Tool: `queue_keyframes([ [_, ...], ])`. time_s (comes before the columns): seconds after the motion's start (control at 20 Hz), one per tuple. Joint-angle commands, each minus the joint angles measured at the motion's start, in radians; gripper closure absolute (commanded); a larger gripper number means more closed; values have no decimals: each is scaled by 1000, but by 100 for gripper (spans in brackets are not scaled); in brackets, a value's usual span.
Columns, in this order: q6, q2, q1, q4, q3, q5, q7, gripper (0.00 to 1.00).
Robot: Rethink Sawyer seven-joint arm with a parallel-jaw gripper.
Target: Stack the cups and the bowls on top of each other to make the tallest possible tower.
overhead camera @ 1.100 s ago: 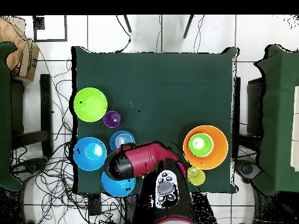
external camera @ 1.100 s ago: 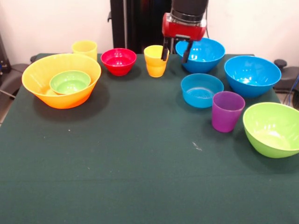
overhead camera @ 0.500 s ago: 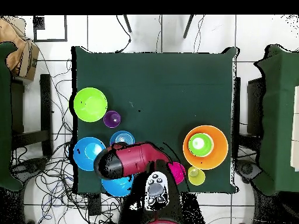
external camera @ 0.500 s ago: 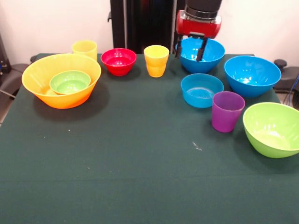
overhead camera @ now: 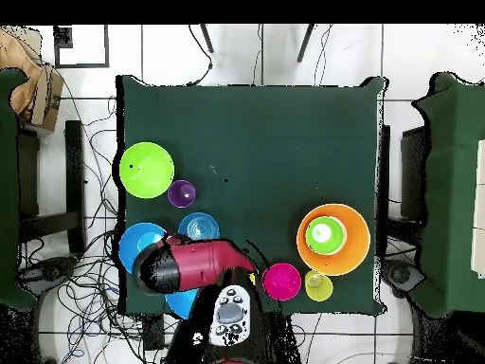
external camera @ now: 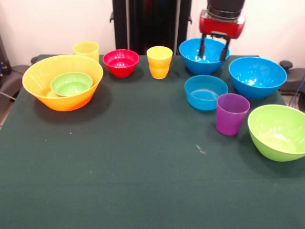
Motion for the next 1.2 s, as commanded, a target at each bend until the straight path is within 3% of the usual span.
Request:
queue_keyframes([
  [0.05,-89,32,115,50,-20,124,318,0],
  [0.6,-115,143,347,37,-82,444,615,0],
  [0.8,-208,168,340,64,-43,474,638,0],
  [1.0,-296,207,326,70,-24,453,647,0],
  [1.2,-308,248,385,27,-94,438,634,0],
])
